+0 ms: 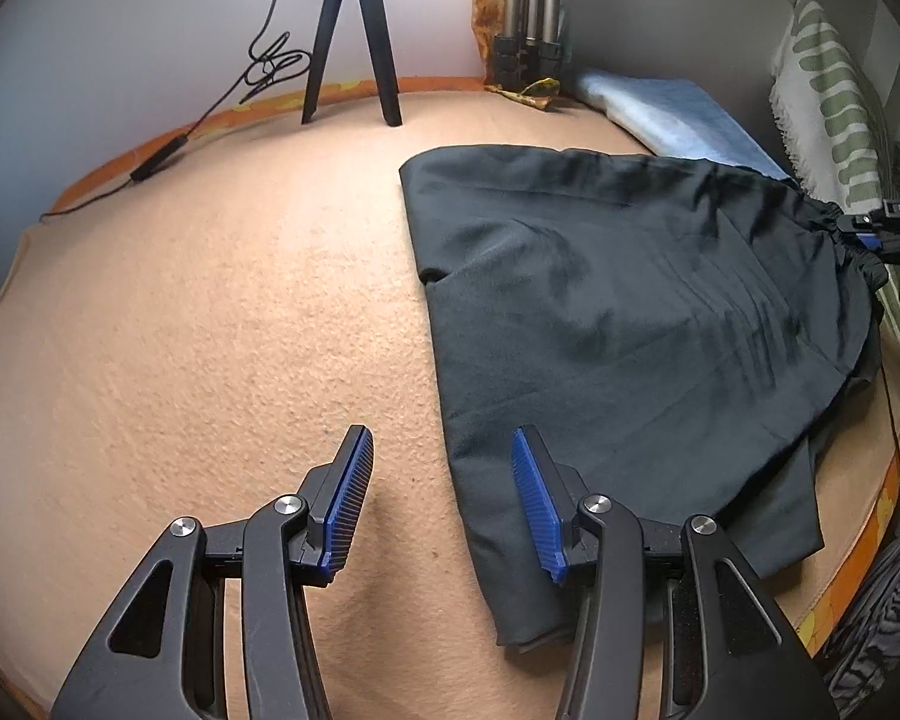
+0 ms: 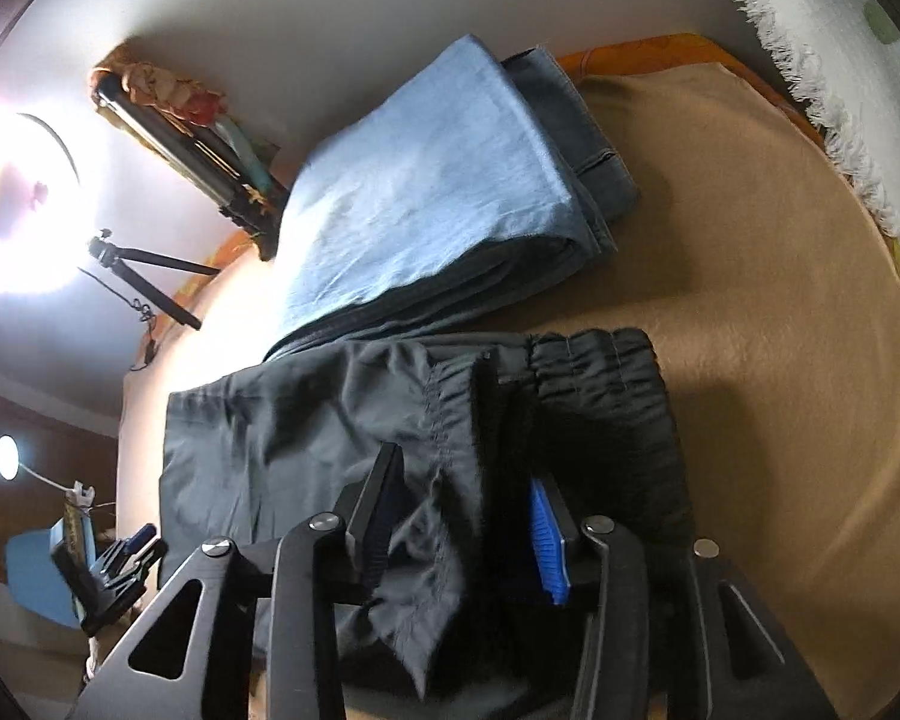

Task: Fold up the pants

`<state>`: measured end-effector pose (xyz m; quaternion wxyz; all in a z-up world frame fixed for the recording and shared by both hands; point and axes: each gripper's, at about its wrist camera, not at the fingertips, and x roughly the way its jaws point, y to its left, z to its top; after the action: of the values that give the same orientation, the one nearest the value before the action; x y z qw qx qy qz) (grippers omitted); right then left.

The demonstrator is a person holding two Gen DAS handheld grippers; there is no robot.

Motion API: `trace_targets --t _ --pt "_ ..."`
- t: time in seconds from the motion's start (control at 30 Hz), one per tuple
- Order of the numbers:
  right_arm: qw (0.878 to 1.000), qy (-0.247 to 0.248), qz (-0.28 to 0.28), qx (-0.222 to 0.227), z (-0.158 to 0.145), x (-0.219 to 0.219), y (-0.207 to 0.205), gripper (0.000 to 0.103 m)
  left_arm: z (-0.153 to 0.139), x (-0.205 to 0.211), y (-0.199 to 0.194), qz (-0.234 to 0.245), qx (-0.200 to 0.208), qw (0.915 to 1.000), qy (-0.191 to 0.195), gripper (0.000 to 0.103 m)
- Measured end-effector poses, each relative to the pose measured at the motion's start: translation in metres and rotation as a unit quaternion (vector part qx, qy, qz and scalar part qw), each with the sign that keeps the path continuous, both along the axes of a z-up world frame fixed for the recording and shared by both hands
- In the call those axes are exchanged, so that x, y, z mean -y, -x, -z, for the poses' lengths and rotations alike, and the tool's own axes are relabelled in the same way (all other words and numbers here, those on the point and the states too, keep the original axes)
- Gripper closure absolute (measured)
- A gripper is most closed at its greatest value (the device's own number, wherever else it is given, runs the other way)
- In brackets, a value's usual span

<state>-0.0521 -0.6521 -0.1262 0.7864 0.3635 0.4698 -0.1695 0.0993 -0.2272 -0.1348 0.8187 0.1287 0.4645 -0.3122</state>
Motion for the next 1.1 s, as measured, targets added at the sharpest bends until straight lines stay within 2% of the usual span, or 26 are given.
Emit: trace_targets --t 0.13,0.3,0.37,0.43,0.53,0.67,0.83,0.9,0.97,1.1 --pt "1.000 -0.008 0.003 0.006 -0.005 -0.009 0.016 0.054 0.001 0.000 0.003 0.003 -0.005 1.0000 0.004 0.056" --pt "1.000 -0.012 -0.010 -0.014 0.000 -0.026 0.030 0.052 0.003 0.001 0.005 0.004 -0.017 0.9998 0.009 0.055" --pt "0.999 0.008 -0.019 -0.030 0.002 -0.032 0.028 0.056 0.003 0.000 0.006 0.002 -0.023 0.9997 0.011 0.052" --pt "0.997 0.045 -0.028 -0.058 0.004 -0.038 0.024 0.069 0.003 -0.001 0.006 -0.002 -0.026 0.9996 0.013 0.050" --pt "0.990 0.095 -0.031 -0.096 0.006 -0.041 0.019 0.070 0.003 -0.004 0.006 -0.010 -0.032 0.9993 0.018 0.050" --pt "0.982 0.142 -0.043 -0.115 0.001 -0.050 0.013 0.066 0.007 -0.009 0.004 -0.021 -0.053 0.9979 0.031 0.050" --pt "0.977 0.193 -0.028 -0.092 -0.027 -0.065 0.009 0.062 0.004 -0.015 0.001 -0.034 -0.070 0.9953 0.059 0.050" --pt "0.976 0.206 -0.033 -0.068 -0.043 -0.076 0.007 0.059 0.003 -0.017 0.001 -0.035 -0.075 0.9944 0.065 0.050" --pt "0.977 0.204 -0.056 -0.038 -0.057 -0.092 0.000 0.058 0.006 -0.016 0.002 -0.031 -0.077 0.9949 0.058 0.050" --pt "0.972 0.201 -0.118 -0.016 -0.063 -0.130 -0.021 0.058 0.007 -0.014 0.012 -0.016 -0.061 0.9972 0.040 0.050"
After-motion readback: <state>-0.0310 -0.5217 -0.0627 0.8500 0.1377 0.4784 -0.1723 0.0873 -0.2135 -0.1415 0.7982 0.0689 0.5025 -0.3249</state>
